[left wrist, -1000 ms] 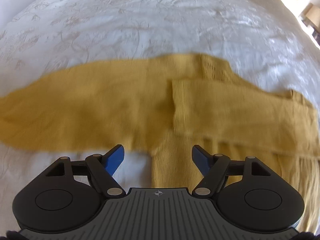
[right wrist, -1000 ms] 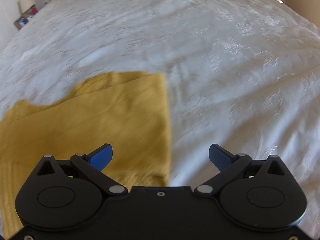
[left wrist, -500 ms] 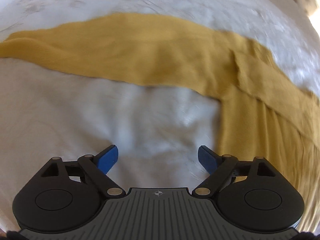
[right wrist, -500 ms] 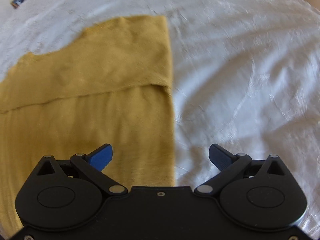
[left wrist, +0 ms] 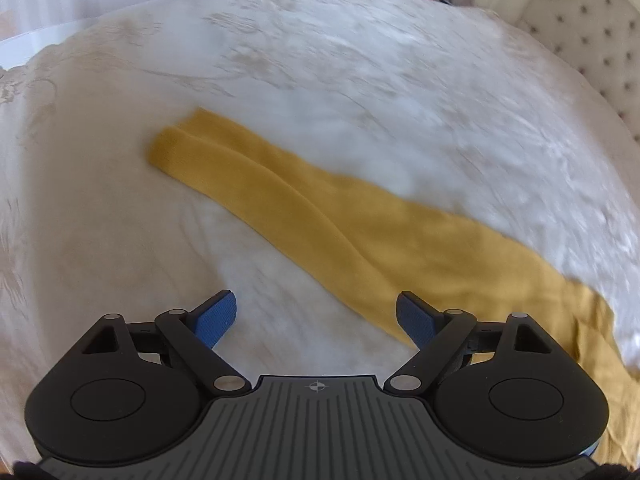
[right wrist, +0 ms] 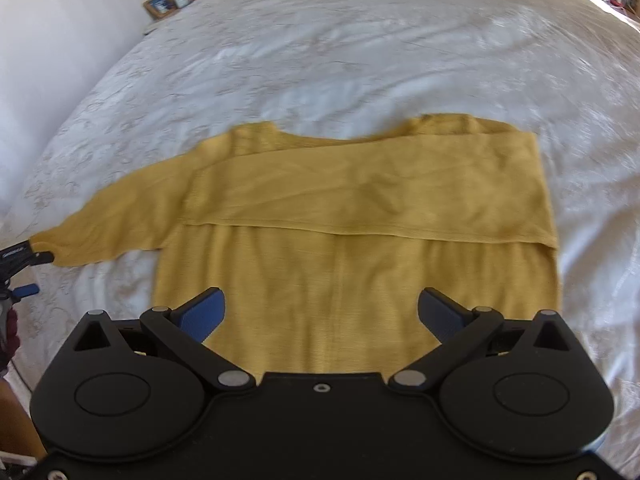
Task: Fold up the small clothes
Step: 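Grasp the other sleeve cuff with the left tool, then fold the held sleeve across the sweater body, open left tool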
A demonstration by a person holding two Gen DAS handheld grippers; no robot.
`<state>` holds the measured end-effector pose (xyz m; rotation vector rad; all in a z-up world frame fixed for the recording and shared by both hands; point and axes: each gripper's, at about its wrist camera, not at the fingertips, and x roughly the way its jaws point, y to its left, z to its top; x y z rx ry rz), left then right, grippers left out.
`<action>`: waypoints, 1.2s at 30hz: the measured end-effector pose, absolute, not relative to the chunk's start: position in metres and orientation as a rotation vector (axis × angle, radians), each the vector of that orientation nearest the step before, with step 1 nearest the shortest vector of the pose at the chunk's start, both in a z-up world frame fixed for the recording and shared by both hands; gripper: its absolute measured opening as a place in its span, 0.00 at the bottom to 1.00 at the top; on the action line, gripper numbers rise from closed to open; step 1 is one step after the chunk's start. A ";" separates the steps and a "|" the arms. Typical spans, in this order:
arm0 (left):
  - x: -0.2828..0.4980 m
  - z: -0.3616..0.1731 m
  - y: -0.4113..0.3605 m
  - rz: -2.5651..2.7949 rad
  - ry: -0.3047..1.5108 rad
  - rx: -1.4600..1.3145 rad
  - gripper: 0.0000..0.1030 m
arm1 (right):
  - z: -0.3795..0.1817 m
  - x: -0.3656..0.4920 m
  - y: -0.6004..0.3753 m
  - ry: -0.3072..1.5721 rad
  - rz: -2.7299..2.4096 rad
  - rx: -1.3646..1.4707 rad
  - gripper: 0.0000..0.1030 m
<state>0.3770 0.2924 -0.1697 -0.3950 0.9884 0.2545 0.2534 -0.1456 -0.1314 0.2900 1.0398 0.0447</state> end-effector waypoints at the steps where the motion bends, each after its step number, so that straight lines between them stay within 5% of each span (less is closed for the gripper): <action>1: 0.382 -0.171 0.300 0.265 0.985 -0.406 0.85 | -0.130 0.256 -0.138 1.040 0.057 0.281 0.99; 8: 0.410 -0.191 0.344 0.305 0.969 -0.485 0.87 | -0.126 0.269 -0.097 1.069 0.087 0.231 0.99; 12: 0.420 -0.203 0.354 0.279 0.979 -0.541 0.99 | -0.129 0.276 -0.083 1.096 0.079 0.221 0.99; 23: 0.415 -0.208 0.343 0.280 0.906 -0.496 0.98 | -0.133 0.290 -0.057 1.149 0.122 0.169 0.99; 25: 0.411 -0.203 0.345 0.309 0.888 -0.496 0.54 | -0.134 0.289 -0.056 1.153 0.125 0.164 0.99; 28: 0.408 -0.195 0.349 0.299 0.871 -0.538 0.11 | -0.136 0.287 -0.059 1.158 0.121 0.175 0.99; 36: 0.405 -0.128 0.301 0.187 0.758 -0.508 0.07 | -0.143 0.271 -0.083 1.160 0.099 0.228 0.99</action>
